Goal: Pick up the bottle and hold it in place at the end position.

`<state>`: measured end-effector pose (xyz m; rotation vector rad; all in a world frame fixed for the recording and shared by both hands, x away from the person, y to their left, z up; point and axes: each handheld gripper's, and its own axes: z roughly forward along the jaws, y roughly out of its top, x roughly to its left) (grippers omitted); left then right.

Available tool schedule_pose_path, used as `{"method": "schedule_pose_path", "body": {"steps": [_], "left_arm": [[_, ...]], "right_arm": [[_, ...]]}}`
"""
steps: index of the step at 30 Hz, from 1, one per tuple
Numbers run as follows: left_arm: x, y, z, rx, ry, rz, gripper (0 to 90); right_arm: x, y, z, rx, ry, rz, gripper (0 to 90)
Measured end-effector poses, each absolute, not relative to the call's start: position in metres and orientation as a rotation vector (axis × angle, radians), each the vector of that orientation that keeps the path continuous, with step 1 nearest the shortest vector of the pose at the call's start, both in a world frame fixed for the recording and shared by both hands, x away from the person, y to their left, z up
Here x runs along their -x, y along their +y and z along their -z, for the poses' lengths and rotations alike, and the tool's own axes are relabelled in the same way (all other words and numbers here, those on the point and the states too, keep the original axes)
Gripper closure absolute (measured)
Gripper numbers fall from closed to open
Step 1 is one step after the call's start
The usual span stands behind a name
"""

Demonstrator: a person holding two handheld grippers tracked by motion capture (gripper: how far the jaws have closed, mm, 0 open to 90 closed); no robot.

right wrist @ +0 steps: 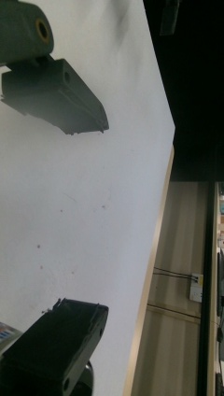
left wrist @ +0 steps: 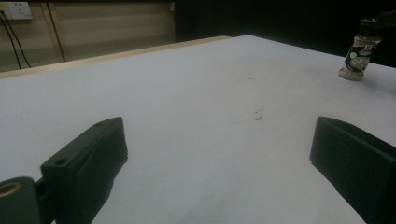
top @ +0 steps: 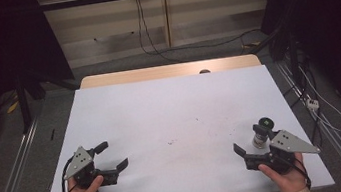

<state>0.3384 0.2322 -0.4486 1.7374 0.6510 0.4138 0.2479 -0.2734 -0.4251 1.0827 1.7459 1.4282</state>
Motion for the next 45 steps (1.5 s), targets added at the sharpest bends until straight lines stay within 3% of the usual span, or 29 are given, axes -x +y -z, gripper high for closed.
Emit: {"method": "schedule_pose_path", "body": {"steps": [24,45], "left_arm": [[-0.339,0.231,0.449,-1.737,0.645,-0.397,4.2],[-0.339,0.233,0.449,-1.741,0.647,-0.401,4.2]], "right_arm": [[-0.270,-0.302,0.394,-1.136,1.698,-1.348,10.3],[-0.277,-0.320,0.411,-1.202,1.694,-1.267,10.2]]}}
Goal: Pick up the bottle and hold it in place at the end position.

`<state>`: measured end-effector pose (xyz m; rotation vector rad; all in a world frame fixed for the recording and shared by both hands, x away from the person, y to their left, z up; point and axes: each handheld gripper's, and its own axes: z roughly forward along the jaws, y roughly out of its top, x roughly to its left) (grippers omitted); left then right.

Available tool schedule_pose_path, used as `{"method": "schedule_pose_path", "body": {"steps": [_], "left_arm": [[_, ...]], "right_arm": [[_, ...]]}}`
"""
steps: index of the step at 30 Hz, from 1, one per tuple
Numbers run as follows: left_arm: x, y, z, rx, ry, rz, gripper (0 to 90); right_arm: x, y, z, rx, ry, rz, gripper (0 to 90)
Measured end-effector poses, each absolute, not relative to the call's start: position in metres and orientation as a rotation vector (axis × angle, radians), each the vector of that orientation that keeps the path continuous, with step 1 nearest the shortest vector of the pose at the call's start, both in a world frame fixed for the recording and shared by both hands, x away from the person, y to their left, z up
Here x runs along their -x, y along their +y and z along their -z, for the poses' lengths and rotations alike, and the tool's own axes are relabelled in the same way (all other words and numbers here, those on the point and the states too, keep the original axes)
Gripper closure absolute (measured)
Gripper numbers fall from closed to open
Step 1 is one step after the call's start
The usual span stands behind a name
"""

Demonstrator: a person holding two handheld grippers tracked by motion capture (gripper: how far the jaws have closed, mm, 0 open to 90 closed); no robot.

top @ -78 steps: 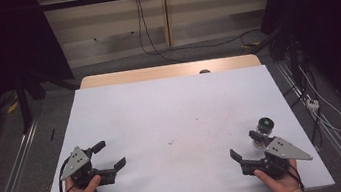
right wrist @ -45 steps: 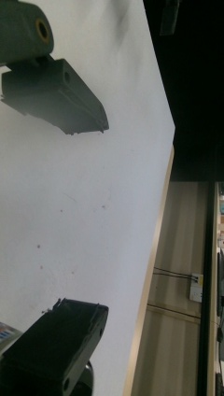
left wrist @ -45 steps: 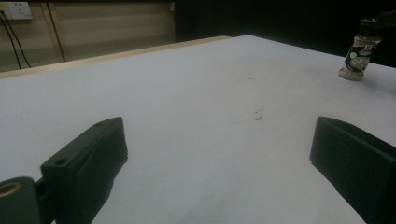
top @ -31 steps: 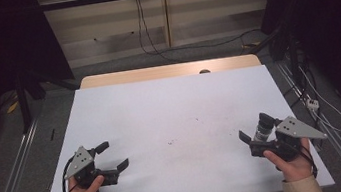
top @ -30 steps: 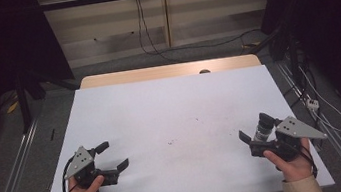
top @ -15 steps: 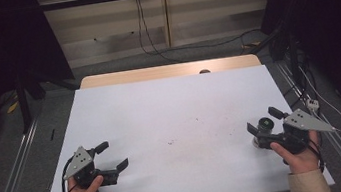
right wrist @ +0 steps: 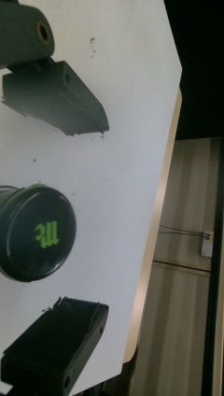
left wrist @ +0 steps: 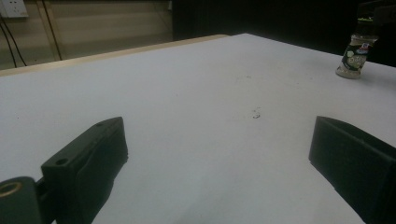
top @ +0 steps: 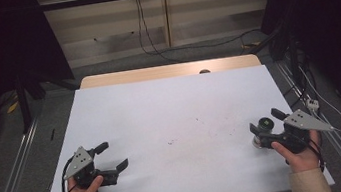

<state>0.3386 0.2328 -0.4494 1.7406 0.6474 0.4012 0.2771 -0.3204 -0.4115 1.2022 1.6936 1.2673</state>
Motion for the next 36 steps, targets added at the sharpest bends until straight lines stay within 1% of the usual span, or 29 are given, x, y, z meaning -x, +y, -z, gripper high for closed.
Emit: {"method": "schedule_pose_path", "body": {"steps": [10,13,18,19,20,21,26,30,36], "left_arm": [[-0.339,0.234,0.449,-1.740,0.653,-0.405,4.2],[-0.339,0.234,0.449,-1.741,0.659,-0.408,4.6],[-0.338,0.234,0.449,-1.741,0.657,-0.409,4.6],[-0.338,0.234,0.449,-1.745,0.648,-0.412,4.6],[-0.338,0.234,0.449,-1.745,0.648,-0.412,4.6],[-0.338,0.233,0.449,-1.747,0.648,-0.410,4.6],[-0.338,0.233,0.449,-1.748,0.646,-0.409,4.6],[-0.338,0.233,0.449,-1.747,0.646,-0.409,4.6],[-0.338,0.233,0.449,-1.750,0.644,-0.413,4.6]], "right_arm": [[-0.277,-0.320,0.427,-1.246,1.703,-1.231,13.2],[-0.275,-0.320,0.431,-1.269,1.708,-1.223,16.8],[-0.273,-0.322,0.435,-1.280,1.713,-1.232,19.9],[-0.272,-0.322,0.437,-1.291,1.714,-1.235,22.2],[-0.272,-0.322,0.437,-1.291,1.714,-1.235,22.2],[-0.272,-0.323,0.439,-1.294,1.723,-1.229,24.2],[-0.270,-0.325,0.443,-1.316,1.734,-1.216,26.2],[-0.270,-0.325,0.446,-1.319,1.747,-1.198,30.8],[-0.270,-0.326,0.448,-1.327,1.761,-1.174,34.3]]}}
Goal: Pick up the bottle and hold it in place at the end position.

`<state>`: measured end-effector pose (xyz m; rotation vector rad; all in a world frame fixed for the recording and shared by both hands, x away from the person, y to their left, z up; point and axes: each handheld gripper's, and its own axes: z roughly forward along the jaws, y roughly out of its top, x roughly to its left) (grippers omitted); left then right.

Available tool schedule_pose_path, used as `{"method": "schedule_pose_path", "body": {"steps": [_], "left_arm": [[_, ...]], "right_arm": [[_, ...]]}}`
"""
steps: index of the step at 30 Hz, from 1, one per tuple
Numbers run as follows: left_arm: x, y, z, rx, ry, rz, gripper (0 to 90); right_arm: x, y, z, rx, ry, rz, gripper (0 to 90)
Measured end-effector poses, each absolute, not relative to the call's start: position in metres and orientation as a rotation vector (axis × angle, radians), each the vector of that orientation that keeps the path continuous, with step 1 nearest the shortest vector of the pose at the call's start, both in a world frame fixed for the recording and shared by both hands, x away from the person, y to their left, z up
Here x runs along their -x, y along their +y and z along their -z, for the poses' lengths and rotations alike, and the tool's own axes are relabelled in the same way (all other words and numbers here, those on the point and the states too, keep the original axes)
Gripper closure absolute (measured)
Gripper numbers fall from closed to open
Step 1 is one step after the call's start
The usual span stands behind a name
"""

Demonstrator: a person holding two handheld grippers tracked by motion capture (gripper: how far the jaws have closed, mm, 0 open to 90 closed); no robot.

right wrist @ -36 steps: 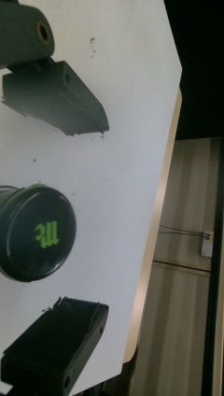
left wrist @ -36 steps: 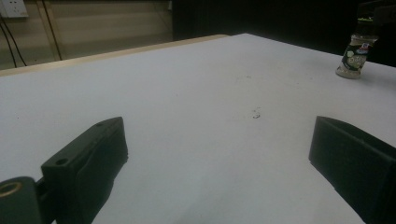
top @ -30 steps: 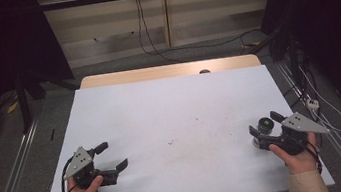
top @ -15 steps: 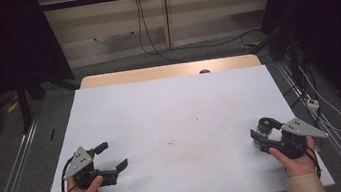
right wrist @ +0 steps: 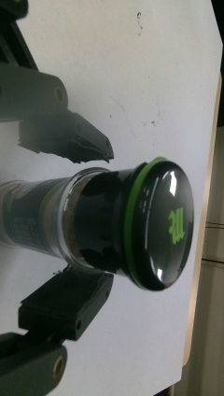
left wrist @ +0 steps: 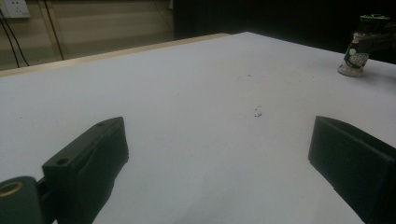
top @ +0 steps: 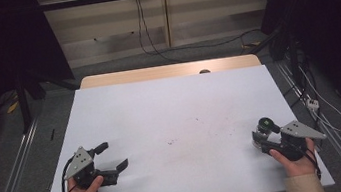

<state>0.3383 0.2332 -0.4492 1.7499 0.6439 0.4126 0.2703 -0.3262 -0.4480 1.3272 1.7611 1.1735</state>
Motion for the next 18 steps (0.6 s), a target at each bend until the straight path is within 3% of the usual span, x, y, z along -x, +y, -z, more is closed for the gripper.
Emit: {"method": "schedule_pose_path", "body": {"steps": [12,14,18], "left_arm": [[-0.3389,0.2322,0.4493,-1.749,0.643,-0.412,4.6],[-0.3391,0.2327,0.4491,-1.741,0.648,-0.413,4.6],[-0.3391,0.2329,0.4484,-1.747,0.640,-0.418,4.6]], "right_arm": [[-0.2711,-0.3274,0.4525,-1.362,1.781,-1.139,44.3],[-0.2718,-0.3268,0.4537,-1.351,1.785,-1.151,51.8],[-0.2723,-0.3242,0.4526,-1.324,1.788,-1.135,53.2]]}}
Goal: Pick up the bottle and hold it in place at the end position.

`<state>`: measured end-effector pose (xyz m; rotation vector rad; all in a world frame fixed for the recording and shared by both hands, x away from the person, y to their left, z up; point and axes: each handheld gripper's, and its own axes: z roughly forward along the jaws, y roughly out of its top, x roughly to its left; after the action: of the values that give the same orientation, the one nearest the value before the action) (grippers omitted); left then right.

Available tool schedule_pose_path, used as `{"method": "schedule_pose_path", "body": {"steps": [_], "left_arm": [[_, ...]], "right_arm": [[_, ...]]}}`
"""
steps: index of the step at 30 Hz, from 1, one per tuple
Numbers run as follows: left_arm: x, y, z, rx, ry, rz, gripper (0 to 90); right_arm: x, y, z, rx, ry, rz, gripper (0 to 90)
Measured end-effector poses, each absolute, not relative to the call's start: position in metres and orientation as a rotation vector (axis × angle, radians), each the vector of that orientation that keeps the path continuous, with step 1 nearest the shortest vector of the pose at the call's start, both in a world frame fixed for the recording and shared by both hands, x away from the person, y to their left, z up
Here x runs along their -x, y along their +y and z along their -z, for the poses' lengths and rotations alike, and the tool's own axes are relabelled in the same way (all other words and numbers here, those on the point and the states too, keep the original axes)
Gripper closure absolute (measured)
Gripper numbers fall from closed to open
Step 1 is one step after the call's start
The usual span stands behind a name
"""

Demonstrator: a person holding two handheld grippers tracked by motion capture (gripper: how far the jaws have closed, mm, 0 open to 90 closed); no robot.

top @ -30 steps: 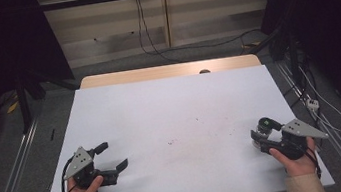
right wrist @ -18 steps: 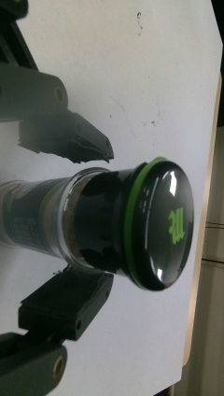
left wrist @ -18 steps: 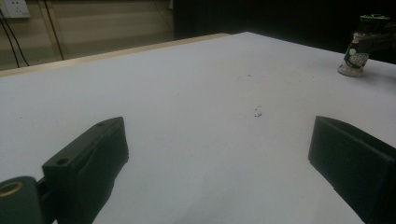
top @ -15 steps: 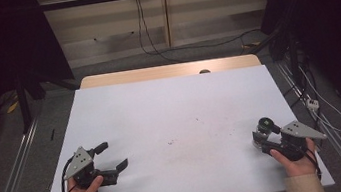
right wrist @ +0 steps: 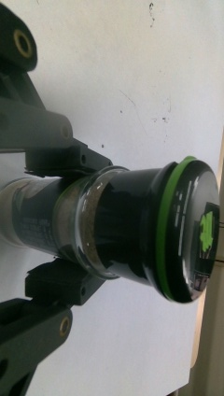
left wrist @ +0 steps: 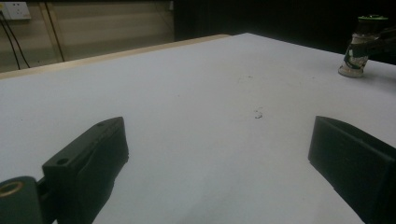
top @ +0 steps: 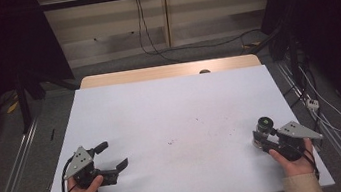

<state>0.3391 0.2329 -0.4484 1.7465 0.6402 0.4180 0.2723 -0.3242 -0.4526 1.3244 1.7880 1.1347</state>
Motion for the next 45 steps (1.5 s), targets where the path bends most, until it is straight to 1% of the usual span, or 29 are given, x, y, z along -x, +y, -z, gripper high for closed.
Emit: {"method": "schedule_pose_path", "body": {"steps": [11,20,31,45], "left_arm": [[-0.340,0.233,0.448,-1.746,0.638,-0.418,4.5],[-0.340,0.233,0.448,-1.744,0.636,-0.415,4.6],[-0.340,0.233,0.448,-1.739,0.636,-0.411,4.6],[-0.339,0.233,0.448,-1.740,0.634,-0.410,4.6]], "right_arm": [[-0.281,-0.310,0.444,-1.274,1.788,-1.208,53.3],[-0.301,-0.282,0.435,-1.230,1.809,-1.283,53.3],[-0.318,-0.255,0.432,-1.186,1.847,-1.318,53.3],[-0.332,-0.236,0.429,-1.141,1.895,-1.329,53.3]]}}
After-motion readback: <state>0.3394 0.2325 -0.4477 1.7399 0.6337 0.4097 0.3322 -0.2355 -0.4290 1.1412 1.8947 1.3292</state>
